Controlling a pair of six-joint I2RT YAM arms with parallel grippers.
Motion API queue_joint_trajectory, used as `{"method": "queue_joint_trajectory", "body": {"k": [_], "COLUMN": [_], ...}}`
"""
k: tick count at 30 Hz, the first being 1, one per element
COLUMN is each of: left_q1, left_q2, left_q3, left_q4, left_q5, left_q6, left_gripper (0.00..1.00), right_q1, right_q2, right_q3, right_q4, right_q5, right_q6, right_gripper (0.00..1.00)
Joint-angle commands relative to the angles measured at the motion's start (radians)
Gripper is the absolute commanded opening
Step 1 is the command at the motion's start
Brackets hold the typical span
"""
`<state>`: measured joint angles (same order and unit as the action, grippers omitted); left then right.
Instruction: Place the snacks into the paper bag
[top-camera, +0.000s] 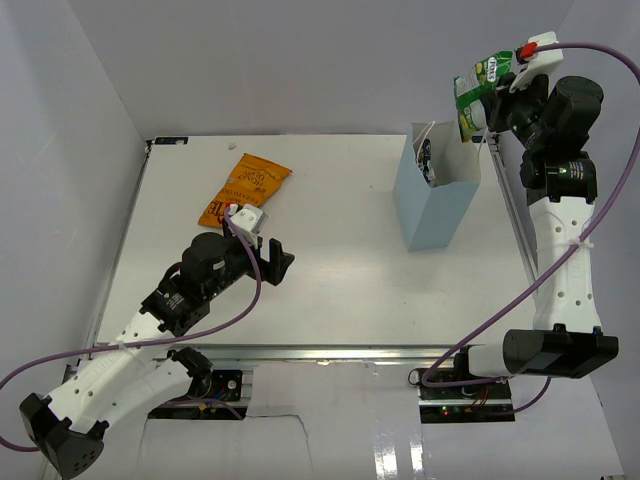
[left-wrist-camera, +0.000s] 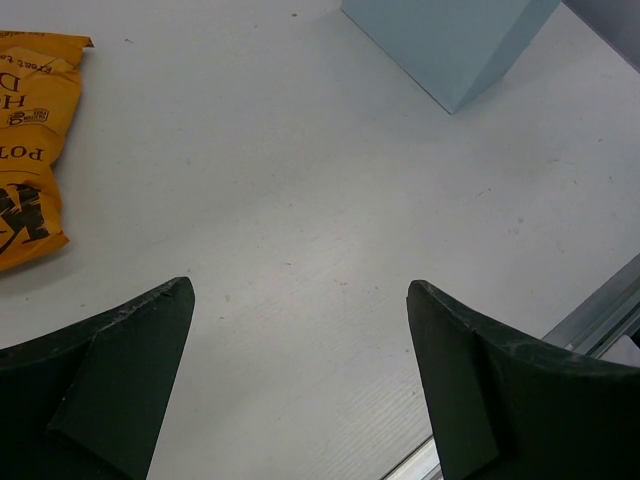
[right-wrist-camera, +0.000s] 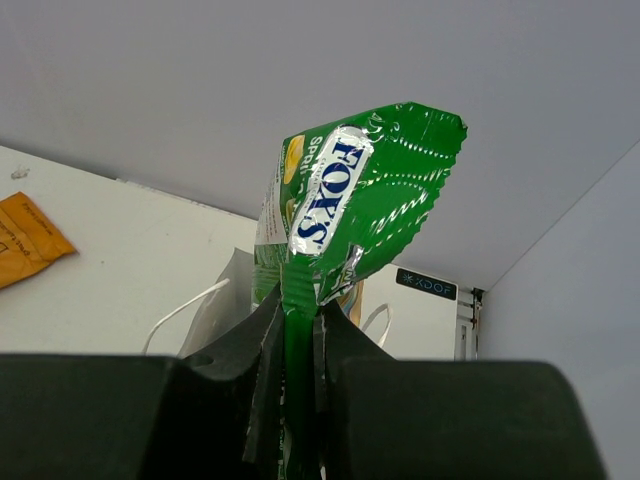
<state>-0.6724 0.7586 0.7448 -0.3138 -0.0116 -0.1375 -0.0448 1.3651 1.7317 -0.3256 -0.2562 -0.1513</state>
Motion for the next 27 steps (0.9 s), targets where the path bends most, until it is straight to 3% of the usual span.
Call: {"method": "queue_joint_trajectory", "body": {"k": [1,16,24,26,27], "left_q1": [0.002,0.002,0.0,0.004,0.002], "left_q2": [-0.001,-0.001,0.008,0.013,0.015], "left_q3": [-0.01,-0.01,-0.012,-0.01,-0.012], "left_q4": [-0.004,-0.007,-0.007,-0.005,-0.005], "left_q5": [-0.03,-0.042,-0.054,-0.06,-0.063], "left_q6": [0.012,0.015,0.013,0.015,0.013], "left_gripper": [0.98,0.98,0.98,0.98,0.98], "right_q1": [-0.003,-0.003,-0.001,0.0,0.0], "right_q2": [-0.021,0.006,-0.014,0.002,0.008], "right_q3": [0.014,-0.055,-0.283,-0.297,-0.297], "right_q4": [0.094,0.12,0.186,0.157,0.14], "right_q5": [0.0,-0.006,-0.011,-0.029,-0.04], "right_q6": [-0.01,-0.002,-0.045,-0.068,-0.073], "right_gripper": [0.08,0.08,0.08,0.15,0.22]}}
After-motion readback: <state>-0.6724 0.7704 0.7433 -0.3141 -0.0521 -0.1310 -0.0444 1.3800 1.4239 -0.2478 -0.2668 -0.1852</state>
